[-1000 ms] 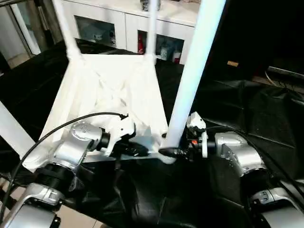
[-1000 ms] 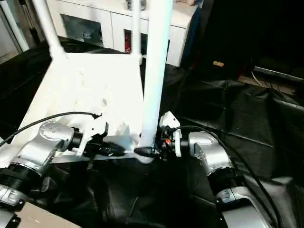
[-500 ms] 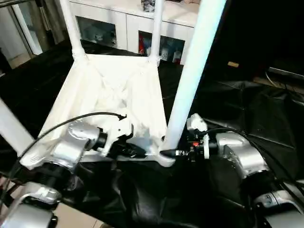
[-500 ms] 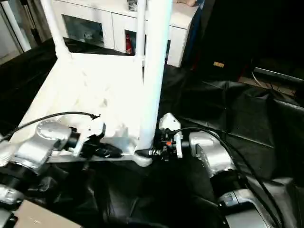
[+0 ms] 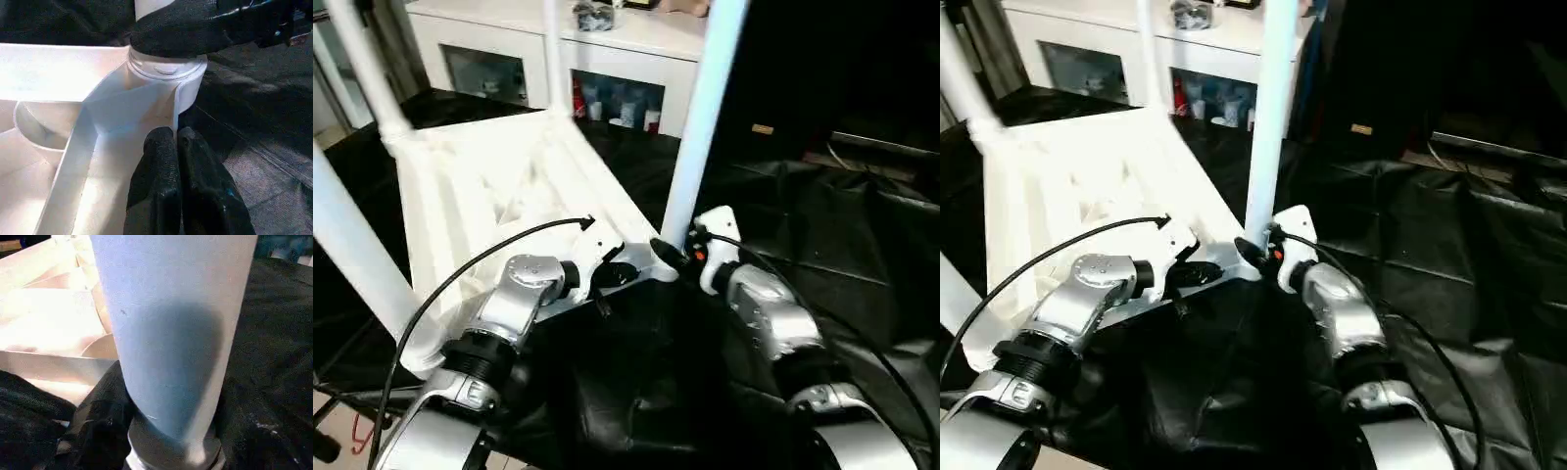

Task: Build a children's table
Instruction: Rotate leg to tighten

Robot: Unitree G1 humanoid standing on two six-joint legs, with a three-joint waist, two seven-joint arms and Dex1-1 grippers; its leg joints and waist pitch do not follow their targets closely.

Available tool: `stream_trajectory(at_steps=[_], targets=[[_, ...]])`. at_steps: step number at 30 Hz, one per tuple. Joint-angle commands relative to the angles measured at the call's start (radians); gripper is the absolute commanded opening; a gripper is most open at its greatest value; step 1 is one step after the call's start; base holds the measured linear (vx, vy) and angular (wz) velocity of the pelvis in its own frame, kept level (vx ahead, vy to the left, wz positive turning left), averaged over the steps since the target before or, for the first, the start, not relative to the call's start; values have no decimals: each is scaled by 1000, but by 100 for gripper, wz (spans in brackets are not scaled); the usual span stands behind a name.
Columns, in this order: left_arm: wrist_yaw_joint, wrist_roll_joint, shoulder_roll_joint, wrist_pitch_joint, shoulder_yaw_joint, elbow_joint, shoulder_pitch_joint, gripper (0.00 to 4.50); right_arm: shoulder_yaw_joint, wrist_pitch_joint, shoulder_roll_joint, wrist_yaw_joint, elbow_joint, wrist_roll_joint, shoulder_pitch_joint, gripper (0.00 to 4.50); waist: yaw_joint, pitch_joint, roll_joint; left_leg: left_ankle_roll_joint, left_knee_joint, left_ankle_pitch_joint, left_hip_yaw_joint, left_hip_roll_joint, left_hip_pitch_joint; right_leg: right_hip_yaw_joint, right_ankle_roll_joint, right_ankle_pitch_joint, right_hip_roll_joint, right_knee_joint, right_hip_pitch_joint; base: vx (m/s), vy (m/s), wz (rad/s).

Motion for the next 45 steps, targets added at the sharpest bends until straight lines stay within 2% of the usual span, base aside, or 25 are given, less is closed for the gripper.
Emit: stream_trajectory(at_steps=[1,6,9,10,11,12,14,16,18,22,23,26,30,31,36,39,40,42,43,44,45], targets=[[-23,-28,-48,-43,-30,-41,-34,0,59,61,83,105,36,34,3,269,2,-56,4,17,-71,-283,-9,23,4,46,-122,-449,-80,-104,36,0,0,0],[-105,-43,-17,-71,-38,-64,-16,0,73,64,40,168,9,27,10,314,2,-59,1,29,-70,-252,-8,24,0,48,-142,-392,-82,-96,42,0,0,0],[-198,-67,27,-86,-49,-96,6,0,98,74,-16,299,-34,39,32,314,9,-62,3,45,-68,-205,-5,27,0,50,-176,-290,-81,-85,45,0,0,0],[-235,-75,46,-94,-51,-102,11,0,110,76,-40,354,-50,42,40,314,12,-64,8,51,-67,-187,-3,28,2,51,-191,-235,-79,-79,45,0,0,0],[-258,-79,57,-99,-52,-105,14,0,118,77,-56,388,-60,44,45,314,12,-64,8,51,-67,-187,-3,28,2,51,-191,-235,-79,-79,45,0,0,0],[-307,-94,79,-103,-54,-119,23,0,130,77,-84,438,-74,44,52,314,12,-66,13,57,-65,-167,-3,31,1,52,-212,-173,-78,-70,47,0,0,0],[-379,-112,112,-107,-56,-136,33,0,145,77,-128,511,-91,42,61,314,20,-69,12,71,-62,-128,-1,30,0,50,-243,-74,-74,-57,53,0,0,0],[-443,-113,153,-119,-61,-129,35,0,164,98,-183,612,-131,52,73,314,25,-68,12,78,-60,-115,4,32,1,49,-255,-45,-73,-54,52,0,0,0],[-469,-116,169,-122,-59,-119,31,0,177,111,-208,661,-153,57,79,314,34,-69,10,81,-59,-116,5,32,2,49,-255,-47,-74,-53,53,0,0,0],[-509,-115,193,-135,-58,-94,21,0,200,136,-244,734,-183,63,86,314,41,-63,8,61,-62,-160,5,33,4,49,-232,-153,-78,-65,51,0,0,0],[-530,-115,208,-144,-59,-74,11,0,217,141,-262,772,-190,59,88,314,44,-62,1,55,-63,-173,4,33,4,49,-224,-188,-80,-67,50,0,0,0],[-555,-120,224,-147,-56,-60,3,0,237,145,-275,803,-192,51,86,314,46,-60,3,43,-64,-187,4,33,5,50,-203,-240,-81,-72,47,0,0,0],[-567,-118,234,-153,-56,-55,2,0,249,136,-269,802,-177,37,79,298,47,-61,5,35,-65,-185,2,33,5,51,-200,-244,-81,-72,46,0,0,0],[-569,-120,234,-153,-55,-56,3,0,245,135,-261,792,-177,39,78,274,47,-62,4,34,-65,-180,1,33,4,50,-201,-233,-81,-70,47,0,0,0],[-533,-113,221,-161,-47,-51,8,0,227,151,-242,760,-207,64,95,260,44,-63,0,38,-64,-168,2,32,2,50,-208,-201,-79,-66,49,0,0,0],[-502,-111,210,-157,-38,-46,5,0,219,154,-235,743,-211,71,104,259,45,-62,1,36,-64,-179,2,32,4,50,-201,-233,-81,-70,47,0,0,0],[-396,-93,175,-147,-15,-31,-9,0,183,138,-200,663,-186,75,111,259,45,-60,0,34,-65,-188,3,33,5,51,-197,-254,-82,-74,44,0,0,0],[-343,-87,157,-135,-2,-26,-16,0,162,125,-179,610,-166,74,112,258,46,-59,-3,24,-65,-208,1,31,9,52,-187,-295,-84,-80,41,0,0,0],[-272,-78,129,-116,11,-30,-21,0,128,101,-136,486,-116,60,101,257,44,-59,-3,20,-66,-209,0,30,7,51,-184,-308,-85,-78,42,0,0,0],[-247,-74,120,-104,14,-34,-22,0,116,97,-119,435,-94,54,94,254,37,-56,2,-2,-70,-237,-6,30,7,49,-164,-375,-87,-85,40,0,0,0],[-217,-69,107,-83,17,-38,-22,0,104,83,-101,383,-71,49,88,252,31,-57,-1,-4,-72,-240,-7,28,3,48,-158,-384,-87,-85,44,0,0,0]])
